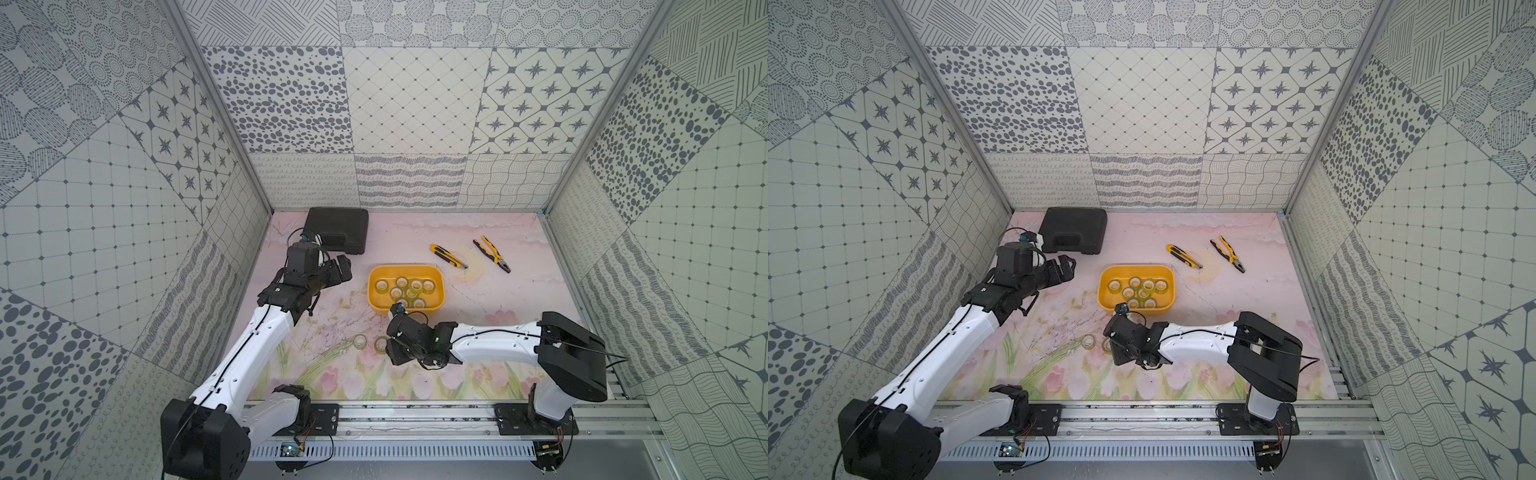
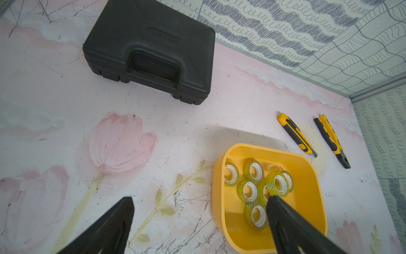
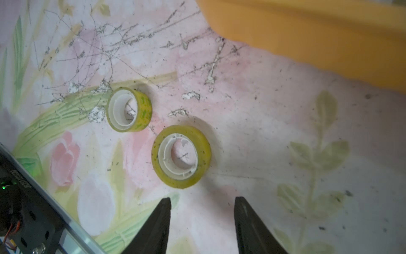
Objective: Put the transparent tape into the storage box
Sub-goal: Pick up the tape at the center of the board.
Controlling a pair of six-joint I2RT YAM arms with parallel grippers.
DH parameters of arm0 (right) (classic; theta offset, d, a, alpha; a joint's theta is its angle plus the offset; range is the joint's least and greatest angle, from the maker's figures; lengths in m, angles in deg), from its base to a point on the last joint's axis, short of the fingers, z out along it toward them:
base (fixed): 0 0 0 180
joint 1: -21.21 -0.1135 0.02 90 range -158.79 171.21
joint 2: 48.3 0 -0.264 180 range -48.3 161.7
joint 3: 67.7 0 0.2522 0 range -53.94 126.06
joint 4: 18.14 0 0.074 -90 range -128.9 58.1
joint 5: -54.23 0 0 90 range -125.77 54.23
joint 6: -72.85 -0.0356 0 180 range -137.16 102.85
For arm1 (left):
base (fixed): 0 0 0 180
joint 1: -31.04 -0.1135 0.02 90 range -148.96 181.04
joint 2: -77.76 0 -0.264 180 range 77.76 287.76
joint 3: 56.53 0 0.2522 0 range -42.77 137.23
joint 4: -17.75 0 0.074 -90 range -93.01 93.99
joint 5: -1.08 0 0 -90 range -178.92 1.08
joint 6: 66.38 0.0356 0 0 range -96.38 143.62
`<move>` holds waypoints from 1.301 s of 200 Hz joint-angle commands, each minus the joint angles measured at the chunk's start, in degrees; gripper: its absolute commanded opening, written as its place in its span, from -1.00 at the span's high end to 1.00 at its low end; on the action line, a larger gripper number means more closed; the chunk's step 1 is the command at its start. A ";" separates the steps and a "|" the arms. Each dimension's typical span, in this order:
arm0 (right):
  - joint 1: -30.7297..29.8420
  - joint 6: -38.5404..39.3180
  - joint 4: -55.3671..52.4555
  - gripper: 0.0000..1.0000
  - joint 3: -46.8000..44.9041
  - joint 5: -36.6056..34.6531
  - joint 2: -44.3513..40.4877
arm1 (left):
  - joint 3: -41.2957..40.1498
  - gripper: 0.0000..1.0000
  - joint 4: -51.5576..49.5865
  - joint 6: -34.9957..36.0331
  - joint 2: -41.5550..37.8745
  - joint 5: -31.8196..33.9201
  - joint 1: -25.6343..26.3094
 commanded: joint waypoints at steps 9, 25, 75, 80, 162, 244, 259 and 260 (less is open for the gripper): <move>-0.06 0.32 0.86 -0.02 2.39 -2.59 2.75 | 0.04 -0.99 1.71 -1.17 -0.14 -1.95 -0.18; 0.09 0.22 0.86 -0.02 2.92 -3.18 4.36 | 0.07 -0.99 1.72 -1.35 -0.26 -2.60 -0.22; 0.27 -0.20 0.88 -0.02 5.21 -4.98 7.65 | -0.07 -0.99 1.68 -1.70 -0.71 -3.40 -0.18; 0.28 -0.24 0.86 -0.02 5.17 -5.23 7.74 | -0.18 -0.99 1.77 -1.70 -0.81 -3.59 -0.19; 1.01 -3.82 -0.05 0.00 -3.10 -8.32 -0.25 | -0.08 -0.99 1.72 -1.95 -0.58 -4.57 -0.24; 1.17 1.55 -0.19 -0.01 -0.10 -5.29 -3.89 | 0.24 -0.99 1.41 -1.88 0.48 -5.25 -0.27; 1.33 1.67 -0.22 -0.01 1.05 -4.81 -2.45 | 0.21 -0.98 1.33 -1.72 0.60 -4.87 -0.26; 1.34 1.68 -0.21 -0.01 1.12 -4.74 -2.32 | 0.23 -0.98 1.35 -1.71 0.61 -4.88 -0.22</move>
